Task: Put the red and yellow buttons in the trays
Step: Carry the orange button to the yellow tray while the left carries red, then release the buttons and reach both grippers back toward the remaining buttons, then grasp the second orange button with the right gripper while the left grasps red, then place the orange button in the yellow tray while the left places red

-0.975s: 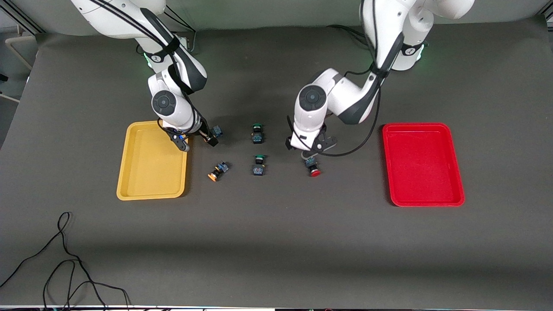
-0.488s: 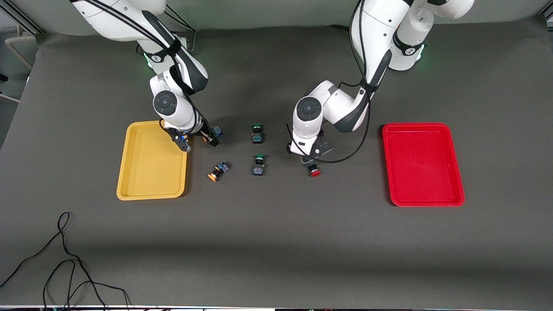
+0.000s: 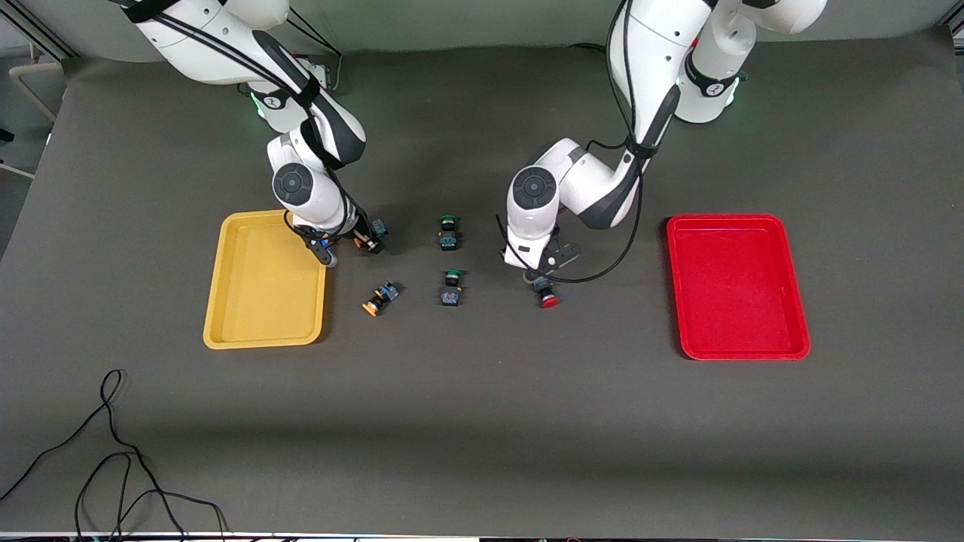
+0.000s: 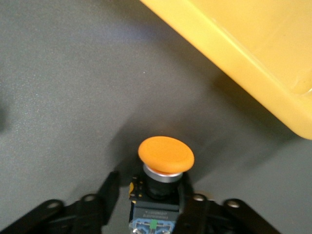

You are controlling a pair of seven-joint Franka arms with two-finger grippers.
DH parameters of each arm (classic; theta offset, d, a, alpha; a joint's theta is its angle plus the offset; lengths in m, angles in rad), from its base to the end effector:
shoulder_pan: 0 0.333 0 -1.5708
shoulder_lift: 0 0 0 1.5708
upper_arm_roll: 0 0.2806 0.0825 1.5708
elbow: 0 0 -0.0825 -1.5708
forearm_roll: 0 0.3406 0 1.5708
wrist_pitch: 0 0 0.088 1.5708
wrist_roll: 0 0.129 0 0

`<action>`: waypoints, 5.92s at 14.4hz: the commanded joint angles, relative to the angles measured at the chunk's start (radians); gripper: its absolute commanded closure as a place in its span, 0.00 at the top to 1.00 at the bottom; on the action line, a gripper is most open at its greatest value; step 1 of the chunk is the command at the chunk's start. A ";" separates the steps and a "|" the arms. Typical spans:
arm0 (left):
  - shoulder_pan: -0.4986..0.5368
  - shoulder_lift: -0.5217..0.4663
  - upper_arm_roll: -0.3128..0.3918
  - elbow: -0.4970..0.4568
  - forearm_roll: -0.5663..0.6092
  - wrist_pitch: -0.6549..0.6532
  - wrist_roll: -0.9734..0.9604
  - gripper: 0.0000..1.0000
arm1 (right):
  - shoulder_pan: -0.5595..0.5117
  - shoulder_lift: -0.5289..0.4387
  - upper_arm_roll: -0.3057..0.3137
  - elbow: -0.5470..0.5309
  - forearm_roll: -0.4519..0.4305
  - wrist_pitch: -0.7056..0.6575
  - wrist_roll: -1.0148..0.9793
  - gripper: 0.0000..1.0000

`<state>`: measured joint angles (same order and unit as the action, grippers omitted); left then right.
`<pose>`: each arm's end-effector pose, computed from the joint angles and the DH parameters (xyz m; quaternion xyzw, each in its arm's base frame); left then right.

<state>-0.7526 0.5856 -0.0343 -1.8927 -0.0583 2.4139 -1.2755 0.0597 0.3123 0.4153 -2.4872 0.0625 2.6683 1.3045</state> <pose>0.4075 -0.4101 0.1695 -0.9631 -0.2658 0.0408 0.0131 0.3781 0.2094 0.1541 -0.8970 0.4322 0.0924 0.0054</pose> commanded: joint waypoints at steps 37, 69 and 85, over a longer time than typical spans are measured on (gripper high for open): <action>0.697 -0.345 0.005 -0.018 0.120 -0.428 1.251 1.00 | -0.023 -0.178 -0.489 0.047 0.197 -0.329 -0.947 1.00; 0.229 0.119 -0.092 0.241 0.100 -0.117 0.268 0.15 | 0.104 0.255 -0.125 0.485 -0.090 -0.205 -0.238 0.77; 0.628 -0.280 -0.088 0.146 0.055 -0.621 1.003 0.11 | -0.057 -0.051 -0.209 0.463 -0.050 -0.553 -0.545 0.00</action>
<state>-0.2200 0.4141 -0.1151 -1.6301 0.0051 1.8008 -0.4242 0.0084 0.2812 0.2529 -1.9654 -0.0084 2.0954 0.8619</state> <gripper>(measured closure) 0.674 0.670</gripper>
